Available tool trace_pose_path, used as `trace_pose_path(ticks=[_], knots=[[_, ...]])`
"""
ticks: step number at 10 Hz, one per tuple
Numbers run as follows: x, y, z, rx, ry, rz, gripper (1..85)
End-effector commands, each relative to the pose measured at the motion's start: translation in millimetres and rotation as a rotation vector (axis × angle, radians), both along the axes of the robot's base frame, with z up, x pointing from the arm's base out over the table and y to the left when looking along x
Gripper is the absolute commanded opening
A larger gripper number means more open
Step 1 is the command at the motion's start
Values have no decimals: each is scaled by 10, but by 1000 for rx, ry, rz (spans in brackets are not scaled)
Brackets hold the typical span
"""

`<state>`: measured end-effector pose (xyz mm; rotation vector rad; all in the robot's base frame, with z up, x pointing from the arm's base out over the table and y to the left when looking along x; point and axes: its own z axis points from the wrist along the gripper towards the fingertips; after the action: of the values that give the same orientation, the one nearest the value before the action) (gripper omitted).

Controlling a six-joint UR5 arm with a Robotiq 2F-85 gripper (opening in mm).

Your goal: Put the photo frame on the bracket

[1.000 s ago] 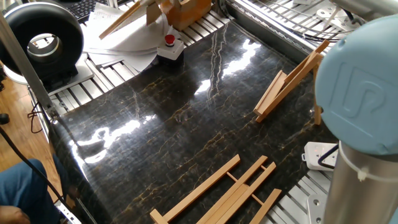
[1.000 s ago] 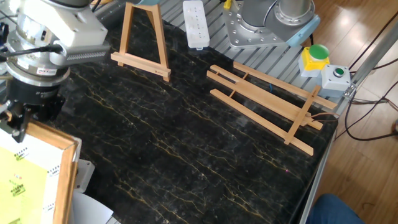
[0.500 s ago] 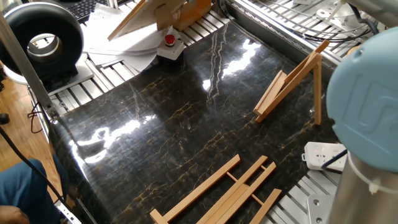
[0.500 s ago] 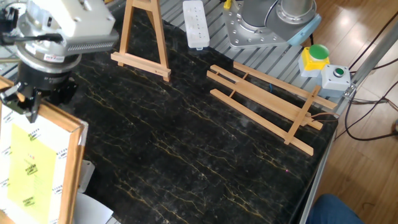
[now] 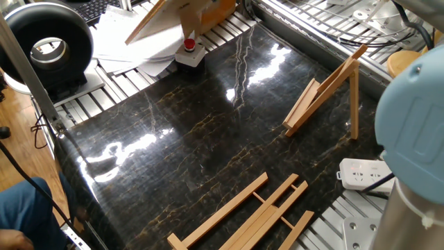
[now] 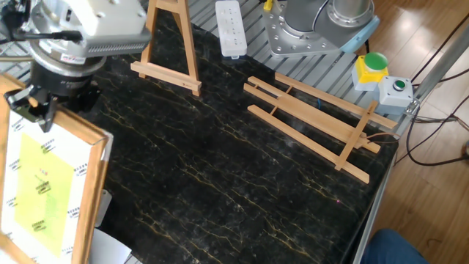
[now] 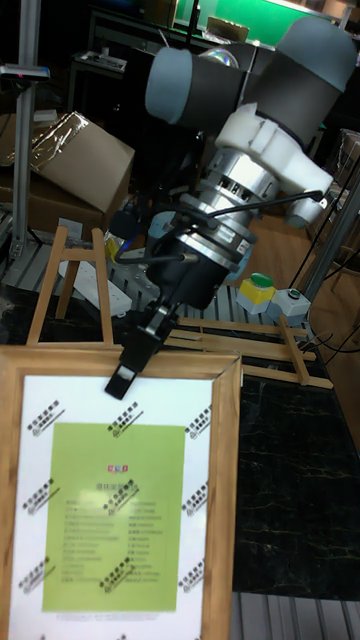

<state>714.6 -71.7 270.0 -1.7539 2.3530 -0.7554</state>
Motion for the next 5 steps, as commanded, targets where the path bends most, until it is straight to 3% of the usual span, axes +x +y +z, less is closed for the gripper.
trace_pose_path(ticks=[1,5], knots=[[-303,32,26,19,54,-100,10],[-508,-92,103,-30,85,-118,10]])
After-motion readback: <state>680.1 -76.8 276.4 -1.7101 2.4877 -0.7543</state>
